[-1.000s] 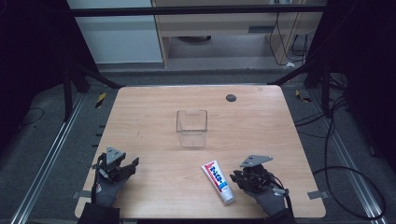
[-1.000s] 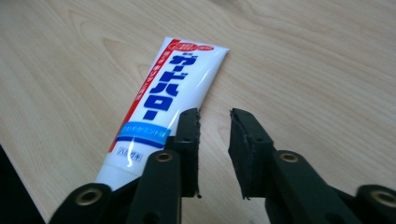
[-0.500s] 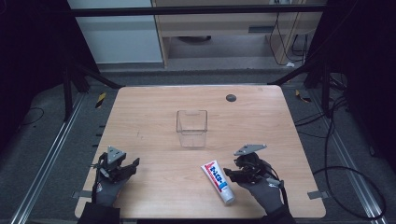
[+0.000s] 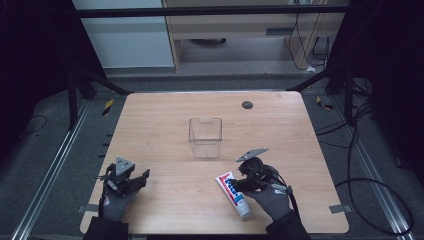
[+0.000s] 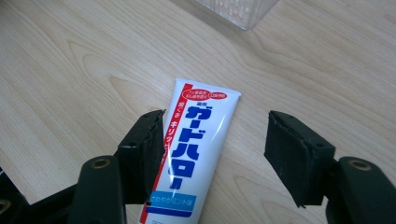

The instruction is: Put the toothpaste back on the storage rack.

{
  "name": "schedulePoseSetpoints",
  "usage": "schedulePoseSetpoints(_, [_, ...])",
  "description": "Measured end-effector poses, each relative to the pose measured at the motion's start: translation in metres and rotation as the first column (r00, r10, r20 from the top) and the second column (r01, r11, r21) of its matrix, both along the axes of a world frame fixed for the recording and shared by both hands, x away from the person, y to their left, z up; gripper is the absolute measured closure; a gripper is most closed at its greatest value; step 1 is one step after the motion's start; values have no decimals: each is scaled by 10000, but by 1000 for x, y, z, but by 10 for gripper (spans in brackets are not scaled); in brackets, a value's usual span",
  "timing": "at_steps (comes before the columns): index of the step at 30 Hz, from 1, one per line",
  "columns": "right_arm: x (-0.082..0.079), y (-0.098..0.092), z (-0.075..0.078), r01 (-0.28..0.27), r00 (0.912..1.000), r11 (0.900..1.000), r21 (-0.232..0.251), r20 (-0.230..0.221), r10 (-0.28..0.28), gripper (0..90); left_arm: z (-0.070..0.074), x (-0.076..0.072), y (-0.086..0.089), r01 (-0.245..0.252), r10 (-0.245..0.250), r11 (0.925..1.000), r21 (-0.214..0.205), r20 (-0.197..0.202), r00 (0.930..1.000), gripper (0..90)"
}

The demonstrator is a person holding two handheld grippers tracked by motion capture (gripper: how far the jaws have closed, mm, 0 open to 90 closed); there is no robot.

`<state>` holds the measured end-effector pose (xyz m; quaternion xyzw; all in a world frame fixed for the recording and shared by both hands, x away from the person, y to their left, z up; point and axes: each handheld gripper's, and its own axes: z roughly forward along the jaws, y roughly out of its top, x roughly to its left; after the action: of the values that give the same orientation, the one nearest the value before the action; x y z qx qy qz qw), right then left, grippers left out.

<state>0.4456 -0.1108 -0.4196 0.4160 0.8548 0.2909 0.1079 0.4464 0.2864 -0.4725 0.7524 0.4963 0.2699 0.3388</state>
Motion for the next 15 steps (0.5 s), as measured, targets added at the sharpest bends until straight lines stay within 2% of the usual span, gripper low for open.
schedulePoseSetpoints(3, [3, 8, -4, -88, 9997, 9998, -171, -243, 84, 370, 0, 0, 0, 31, -31, 10000, 27, 3, 10000, 382])
schedulePoseSetpoints(15, [9, 23, -15, -190, 9975, 9979, -623, -684, 147, 355, 0, 0, 0, 28, -28, 10000, 28, 2, 10000, 381])
